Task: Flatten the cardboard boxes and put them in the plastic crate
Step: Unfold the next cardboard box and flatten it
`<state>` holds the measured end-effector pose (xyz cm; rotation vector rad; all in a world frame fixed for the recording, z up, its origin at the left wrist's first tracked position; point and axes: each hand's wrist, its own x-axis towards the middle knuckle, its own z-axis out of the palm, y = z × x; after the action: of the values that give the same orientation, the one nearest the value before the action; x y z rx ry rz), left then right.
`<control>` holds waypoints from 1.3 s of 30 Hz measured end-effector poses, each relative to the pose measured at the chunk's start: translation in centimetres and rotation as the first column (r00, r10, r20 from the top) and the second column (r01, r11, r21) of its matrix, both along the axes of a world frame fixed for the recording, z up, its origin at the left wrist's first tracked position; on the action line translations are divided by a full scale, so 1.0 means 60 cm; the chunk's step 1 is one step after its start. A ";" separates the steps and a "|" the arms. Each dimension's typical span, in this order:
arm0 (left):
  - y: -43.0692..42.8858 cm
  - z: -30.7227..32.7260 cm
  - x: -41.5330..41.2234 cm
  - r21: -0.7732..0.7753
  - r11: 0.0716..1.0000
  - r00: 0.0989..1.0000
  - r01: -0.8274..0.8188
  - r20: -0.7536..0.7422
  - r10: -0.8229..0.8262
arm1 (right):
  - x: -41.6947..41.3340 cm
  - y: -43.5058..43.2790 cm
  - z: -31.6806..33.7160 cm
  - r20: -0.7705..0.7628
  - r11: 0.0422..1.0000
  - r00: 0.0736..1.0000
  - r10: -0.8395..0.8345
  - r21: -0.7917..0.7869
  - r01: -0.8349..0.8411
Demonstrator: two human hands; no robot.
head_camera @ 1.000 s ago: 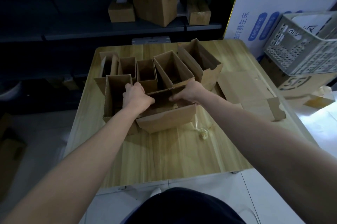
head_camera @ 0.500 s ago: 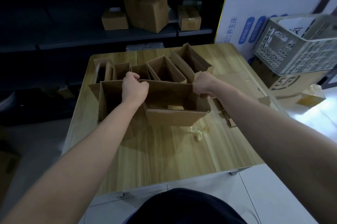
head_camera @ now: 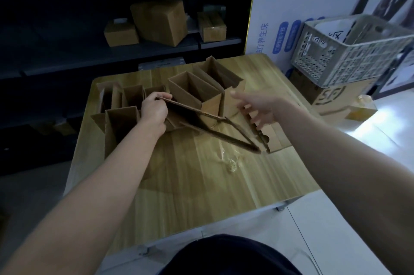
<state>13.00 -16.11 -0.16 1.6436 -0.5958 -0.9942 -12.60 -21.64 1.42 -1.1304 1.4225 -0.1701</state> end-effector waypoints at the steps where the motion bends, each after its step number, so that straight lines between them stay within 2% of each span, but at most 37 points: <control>1: 0.001 0.002 -0.007 -0.023 1.000 0.999 0.005 -0.046 -0.006 | -0.005 0.001 -0.011 -0.052 1.000 0.999 -0.010 0.008 0.011; 6: 0.007 0.003 -0.022 -0.070 0.996 0.977 0.049 -0.203 -0.062 | -0.036 0.014 -0.046 -0.068 0.988 0.997 0.021 0.157 -0.011; 9: 0.013 0.002 -0.020 -0.044 0.999 0.964 0.027 -0.264 -0.038 | -0.045 0.020 -0.062 -0.096 0.986 0.995 0.019 0.167 -0.003; 11: 0.016 -0.002 -0.017 0.009 0.999 0.953 -0.034 -0.300 0.035 | -0.042 0.022 -0.071 -0.120 0.984 0.993 -0.003 0.176 0.024; 15: 0.025 -0.018 -0.003 0.109 0.976 0.863 -0.188 -0.457 0.217 | -0.016 0.019 -0.085 -0.212 0.984 0.977 -0.012 0.174 0.049; 17: 0.031 -0.032 0.012 0.193 0.975 0.891 -0.111 -0.414 0.184 | -0.003 0.015 -0.091 -0.237 0.984 0.970 -0.051 0.152 0.089; 20: 0.049 -0.049 0.020 0.384 0.902 0.966 0.199 -0.231 -0.115 | 0.012 0.013 -0.099 -0.227 0.981 0.972 -0.054 0.168 0.094; 21: 0.054 -0.057 0.021 0.434 0.870 0.968 0.235 -0.188 -0.167 | 0.017 0.014 -0.104 -0.233 0.982 0.972 -0.030 0.174 0.072; 23: 0.059 -0.069 0.026 0.469 0.854 0.974 0.227 -0.133 -0.186 | 0.029 0.018 -0.113 -0.225 0.985 0.974 0.023 0.172 0.016; 28: 0.059 -0.080 0.056 0.417 0.902 0.986 0.112 0.065 -0.153 | 0.069 0.024 -0.121 -0.120 0.994 0.988 0.095 0.065 -0.088; 34: 0.061 -0.079 0.073 0.359 0.929 0.970 0.085 0.184 -0.160 | 0.127 0.014 -0.120 0.007 0.999 1.000 0.001 -0.043 0.000; 39: 0.068 -0.087 0.094 0.361 0.924 0.931 0.126 0.278 -0.236 | 0.166 -0.004 -0.120 0.080 0.993 0.993 -0.084 -0.079 0.090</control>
<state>18.63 -12.05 -5.37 2.1099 -0.8433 -1.0143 -2.62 -21.89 -5.81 -1.1180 1.4081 -0.3337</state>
